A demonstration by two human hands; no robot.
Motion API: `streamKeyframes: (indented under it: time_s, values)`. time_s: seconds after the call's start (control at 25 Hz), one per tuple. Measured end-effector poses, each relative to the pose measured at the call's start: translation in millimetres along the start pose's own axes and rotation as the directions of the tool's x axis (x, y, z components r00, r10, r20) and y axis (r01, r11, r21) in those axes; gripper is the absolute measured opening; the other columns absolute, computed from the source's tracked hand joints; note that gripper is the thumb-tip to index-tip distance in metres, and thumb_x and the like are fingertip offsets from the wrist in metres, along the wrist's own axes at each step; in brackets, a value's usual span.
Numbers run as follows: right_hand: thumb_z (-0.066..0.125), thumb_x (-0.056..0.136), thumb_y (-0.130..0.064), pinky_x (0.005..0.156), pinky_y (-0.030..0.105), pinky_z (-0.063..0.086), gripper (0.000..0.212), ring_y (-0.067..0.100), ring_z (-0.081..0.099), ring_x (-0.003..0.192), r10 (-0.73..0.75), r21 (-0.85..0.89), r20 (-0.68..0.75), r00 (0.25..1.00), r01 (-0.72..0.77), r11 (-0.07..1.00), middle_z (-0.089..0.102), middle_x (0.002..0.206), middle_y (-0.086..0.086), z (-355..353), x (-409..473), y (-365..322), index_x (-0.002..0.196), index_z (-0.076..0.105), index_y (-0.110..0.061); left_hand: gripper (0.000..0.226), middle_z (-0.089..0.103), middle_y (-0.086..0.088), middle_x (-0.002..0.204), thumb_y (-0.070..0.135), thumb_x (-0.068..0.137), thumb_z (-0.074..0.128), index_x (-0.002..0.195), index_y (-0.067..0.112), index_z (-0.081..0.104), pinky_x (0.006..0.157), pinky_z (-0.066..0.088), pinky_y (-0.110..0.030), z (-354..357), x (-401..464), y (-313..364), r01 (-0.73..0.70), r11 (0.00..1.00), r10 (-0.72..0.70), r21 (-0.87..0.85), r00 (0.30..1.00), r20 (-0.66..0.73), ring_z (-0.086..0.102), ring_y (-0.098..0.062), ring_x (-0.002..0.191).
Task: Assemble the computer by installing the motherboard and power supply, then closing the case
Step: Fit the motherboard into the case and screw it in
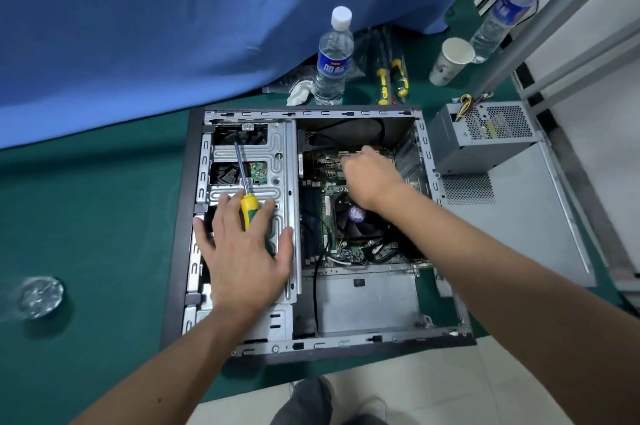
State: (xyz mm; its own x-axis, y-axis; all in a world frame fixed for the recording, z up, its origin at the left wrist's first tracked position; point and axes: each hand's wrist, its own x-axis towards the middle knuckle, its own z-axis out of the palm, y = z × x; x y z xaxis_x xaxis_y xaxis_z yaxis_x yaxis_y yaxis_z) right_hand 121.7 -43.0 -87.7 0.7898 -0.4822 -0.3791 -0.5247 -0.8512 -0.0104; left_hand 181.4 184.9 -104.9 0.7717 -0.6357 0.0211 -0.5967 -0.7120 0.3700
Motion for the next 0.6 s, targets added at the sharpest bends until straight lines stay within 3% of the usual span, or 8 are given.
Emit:
streamKeyframes:
  time_s: [0.16,0.32,0.48,0.6]
  values:
    - [0.053,0.086,0.003,0.084,0.039,0.048,0.035,0.029,0.048,0.107,-0.219,-0.045,-0.076,0.973,0.217,0.975,0.059,0.114,0.011,20.7,-28.2,-40.6,0.119,0.054,-0.005,0.049,0.035,-0.007,0.149,0.053,0.088,0.048,0.130,0.032,0.060,0.117,0.006,-0.061,-1.4,-2.6,1.4,0.005,1.000,-0.005,-0.001,1.000,-0.003,0.023,-0.028,0.146]
    - [0.053,0.087,-0.004,0.072,0.033,0.044,0.034,0.025,0.051,0.100,-0.258,-0.175,-0.180,0.949,0.227,0.958,0.054,0.112,0.009,32.9,-47.3,-62.1,0.121,0.054,-0.006,0.048,0.036,-0.007,0.149,0.052,0.088,0.049,0.130,0.031,0.060,0.117,0.005,-0.060,-0.4,-0.8,1.0,0.002,1.000,-0.002,0.001,1.000,-0.012,0.023,-0.028,0.146]
    - [0.045,0.095,-0.008,0.094,0.034,0.041,0.033,0.025,0.045,0.110,-0.372,-0.066,-0.013,0.928,0.371,0.926,0.054,0.120,0.008,43.4,-38.9,-66.4,0.125,0.058,-0.010,0.048,0.035,-0.007,0.149,0.052,0.088,0.050,0.130,0.031,0.060,0.117,0.004,-0.059,1.4,-2.4,0.2,0.000,1.000,0.000,0.005,1.000,-0.019,0.023,-0.028,0.146]
    - [0.045,0.094,-0.007,0.107,0.033,0.035,0.049,0.025,0.049,0.117,-0.358,0.146,0.081,0.930,0.344,0.927,0.051,0.134,0.009,50.8,-32.2,-68.7,0.142,0.044,-0.013,0.047,0.034,-0.006,0.149,0.051,0.088,0.051,0.130,0.032,0.059,0.117,0.005,-0.060,3.7,-1.2,0.5,-0.003,1.000,0.004,0.020,1.000,-0.023,0.022,-0.028,0.147]
